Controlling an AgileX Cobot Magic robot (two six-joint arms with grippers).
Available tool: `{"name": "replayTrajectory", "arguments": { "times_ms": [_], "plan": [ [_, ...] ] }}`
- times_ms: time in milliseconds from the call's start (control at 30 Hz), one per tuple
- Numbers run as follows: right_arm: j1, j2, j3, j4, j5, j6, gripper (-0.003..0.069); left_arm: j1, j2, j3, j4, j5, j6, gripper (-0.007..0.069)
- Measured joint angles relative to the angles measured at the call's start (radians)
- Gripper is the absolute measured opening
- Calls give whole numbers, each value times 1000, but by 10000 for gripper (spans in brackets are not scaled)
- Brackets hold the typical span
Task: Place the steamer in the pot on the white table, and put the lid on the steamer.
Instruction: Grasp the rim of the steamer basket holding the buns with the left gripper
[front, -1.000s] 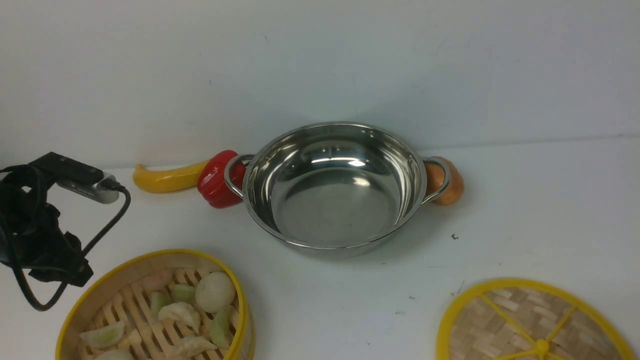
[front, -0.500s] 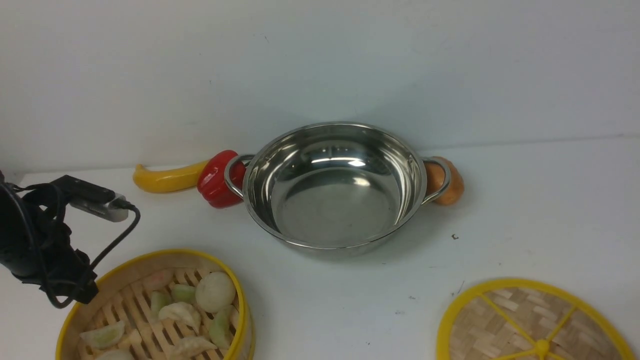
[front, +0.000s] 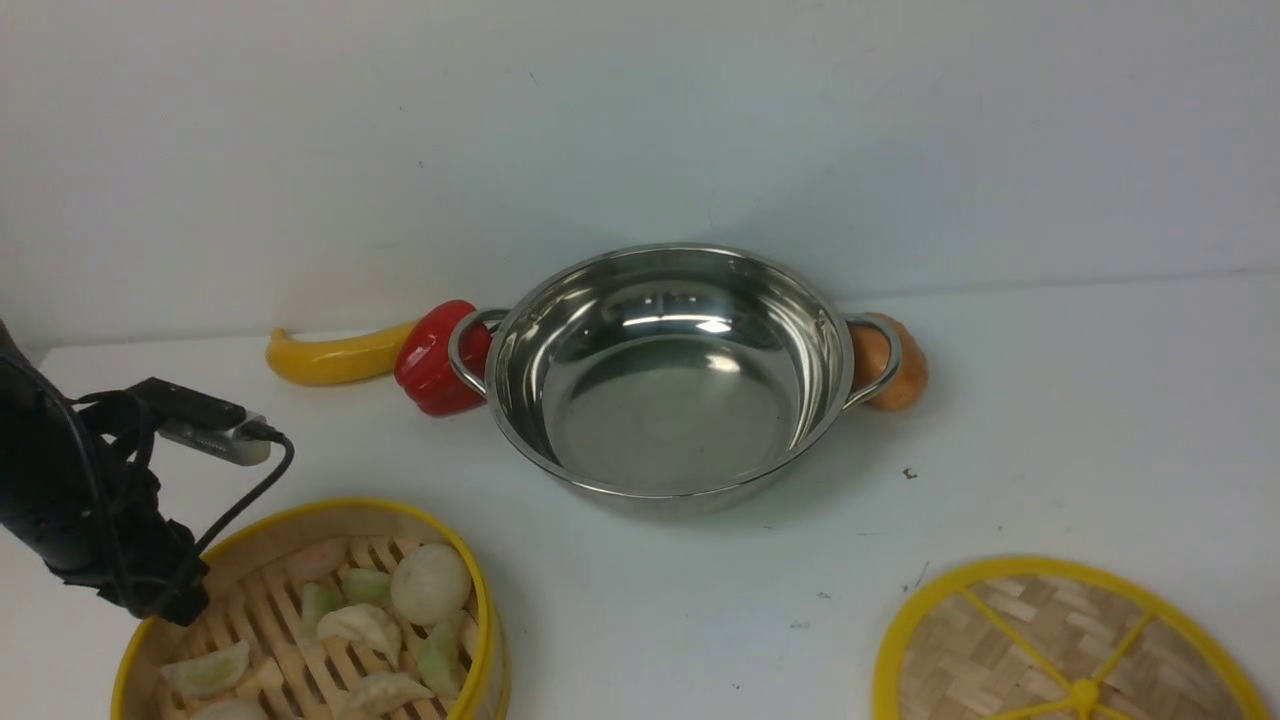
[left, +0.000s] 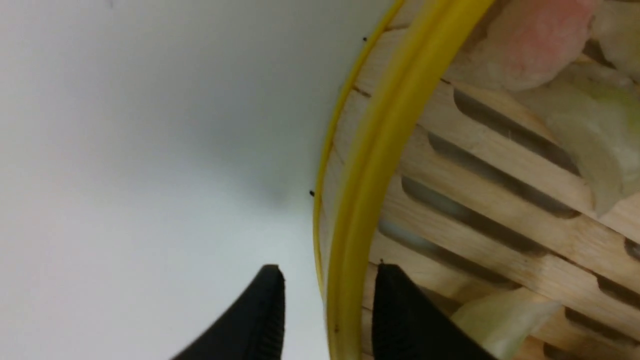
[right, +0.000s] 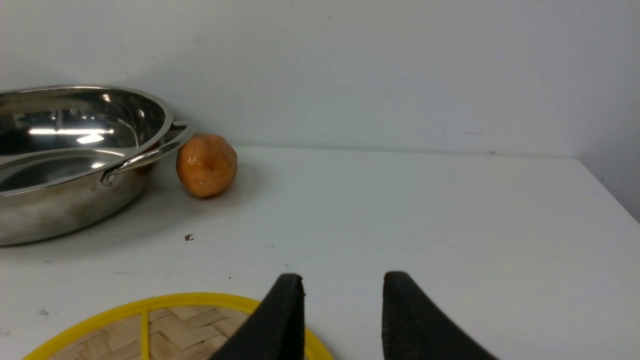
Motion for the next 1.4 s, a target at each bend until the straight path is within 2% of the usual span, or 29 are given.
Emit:
{"name": "replayTrajectory", "arguments": {
  "times_ms": [600, 733, 767, 800, 833, 933, 1067, 1200, 1400],
  "plan": [
    [0, 0, 0, 0, 0, 0, 243, 0, 46, 0, -4, -33, -2, 232],
    [0, 0, 0, 0, 0, 0, 243, 0, 46, 0, -12, -31, -9, 141],
    [0, 0, 0, 0, 0, 0, 243, 0, 46, 0, -12, -31, -21, 80],
    [0, 0, 0, 0, 0, 0, 243, 0, 46, 0, -12, -31, -23, 72],
    [0, 0, 0, 0, 0, 0, 243, 0, 46, 0, -6, -39, -32, 32],
    [0, 0, 0, 0, 0, 0, 243, 0, 47, -11, 10, -34, -29, 29],
    [0, 0, 0, 0, 0, 0, 243, 0, 47, -75, -11, 8, -27, 31],
    [0, 0, 0, 0, 0, 0, 243, 0, 47, -193, -104, 109, -30, 31],
    [0, 0, 0, 0, 0, 0, 243, -10, 44, -314, -124, 215, -129, 31]
  ]
}}
